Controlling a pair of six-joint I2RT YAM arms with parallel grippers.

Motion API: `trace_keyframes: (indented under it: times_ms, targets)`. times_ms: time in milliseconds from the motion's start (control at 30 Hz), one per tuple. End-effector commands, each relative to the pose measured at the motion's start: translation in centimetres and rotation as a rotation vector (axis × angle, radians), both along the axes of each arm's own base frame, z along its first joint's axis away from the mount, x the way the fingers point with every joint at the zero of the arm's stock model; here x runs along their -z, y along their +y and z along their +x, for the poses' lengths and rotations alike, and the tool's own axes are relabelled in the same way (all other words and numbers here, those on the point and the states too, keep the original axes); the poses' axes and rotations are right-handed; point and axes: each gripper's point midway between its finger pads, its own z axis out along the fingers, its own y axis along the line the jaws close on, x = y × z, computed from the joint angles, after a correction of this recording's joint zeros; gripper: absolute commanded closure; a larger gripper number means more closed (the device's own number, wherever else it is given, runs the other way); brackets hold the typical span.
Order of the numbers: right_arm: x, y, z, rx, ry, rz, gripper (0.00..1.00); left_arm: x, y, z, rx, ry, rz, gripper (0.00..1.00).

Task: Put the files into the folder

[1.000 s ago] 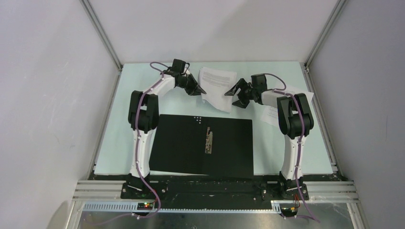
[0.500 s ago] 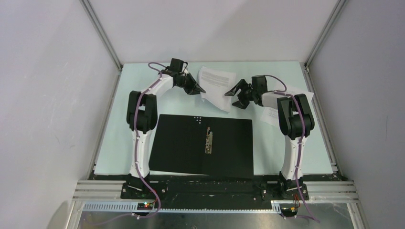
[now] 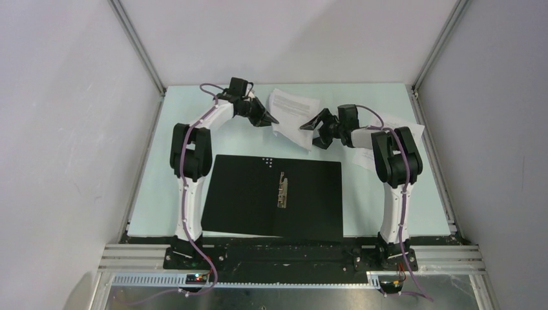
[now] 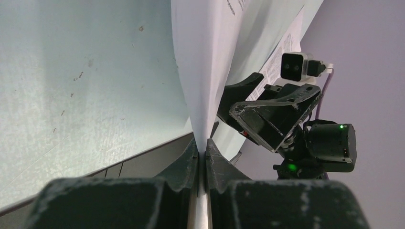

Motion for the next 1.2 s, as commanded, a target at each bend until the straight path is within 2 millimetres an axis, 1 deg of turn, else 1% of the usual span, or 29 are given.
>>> trace_keyframes:
  times_ms: [0, 67, 100, 133, 167, 200, 300, 467, 533, 667, 733, 867, 933, 967, 1000, 1033, 1067, 1100, 1133, 1167]
  targets:
    - [4.2, 0.3, -1.7, 0.021, 0.120, 0.015, 0.17, -3.7, -0.2, -0.5, 0.011, -0.043, -0.055, 0.89]
    - [4.2, 0.4, -1.6, 0.032, 0.117, 0.050, 0.18, -3.4, -0.1, -0.7, 0.012, -0.038, -0.051, 0.89]
    - [3.7, 0.5, -1.2, 0.032, 0.093, 0.072, 0.18, -3.3, -0.1, -0.9, 0.012, -0.033, -0.050, 0.89]
    - [3.9, 0.6, -1.3, 0.041, 0.104, 0.088, 0.19, -3.2, 0.0, -1.0, 0.013, -0.033, -0.049, 0.89]
    - [3.4, 0.7, -1.0, 0.046, 0.086, 0.114, 0.19, -3.0, 0.0, -1.2, 0.016, -0.027, -0.048, 0.89]
    - [3.6, 0.7, -1.0, 0.045, 0.087, 0.125, 0.20, -2.8, -0.1, -1.3, 0.019, -0.025, -0.047, 0.89]
    - [2.9, 1.0, -0.4, 0.051, 0.058, 0.161, 0.21, -2.4, 0.0, -1.6, 0.027, -0.018, -0.045, 0.89]
    - [2.5, 1.2, -0.1, 0.059, 0.040, 0.217, 0.28, -2.0, 0.1, -1.9, 0.031, -0.010, -0.042, 0.89]
    - [2.5, 1.2, 0.0, 0.064, 0.034, 0.219, 0.33, -1.8, 0.0, -2.1, 0.037, -0.008, -0.041, 0.88]
    - [2.6, 0.9, 0.2, 0.064, 0.022, 0.209, 0.38, -1.3, -0.1, -2.6, 0.053, -0.006, -0.033, 0.88]
    - [2.5, 0.8, 0.3, 0.059, 0.011, 0.195, 0.40, -0.7, 0.0, -3.1, 0.060, 0.003, -0.024, 0.88]
    - [1.9, 1.0, 0.7, 0.042, -0.009, 0.169, 0.47, -0.6, -0.3, -4.1, 0.095, -0.007, -0.020, 0.86]
    - [1.2, 1.1, 1.0, 0.036, -0.024, 0.162, 0.52, -0.7, -0.4, -4.7, 0.107, -0.011, -0.015, 0.86]
    - [0.9, 1.1, 1.0, 0.037, -0.024, 0.159, 0.57, -0.7, -0.4, -4.9, 0.108, -0.011, -0.011, 0.86]
    - [0.7, 1.1, 1.0, 0.034, -0.031, 0.153, 0.61, -0.6, -0.2, -5.3, 0.111, -0.011, -0.004, 0.86]
    - [0.2, 1.0, 0.9, 0.034, -0.032, 0.147, 0.71, -0.5, 0.0, -5.4, 0.110, -0.016, 0.006, 0.84]
    - [0.0, 1.1, 0.8, 0.025, -0.040, 0.137, 0.77, -0.6, 0.2, -5.9, 0.115, -0.023, 0.016, 0.83]
    - [-0.6, 1.1, 0.5, 0.022, -0.035, 0.126, 0.90, -0.5, 0.5, -6.0, 0.107, -0.033, 0.038, 0.79]
    - [-1.0, 1.0, 0.3, 0.011, -0.044, 0.111, 0.96, -0.8, 0.9, -6.4, 0.110, -0.053, 0.055, 0.77]
    - [-2.0, 1.1, -0.2, 0.001, -0.038, 0.103, 1.00, -0.8, 1.4, -6.4, 0.097, -0.068, 0.085, 0.70]
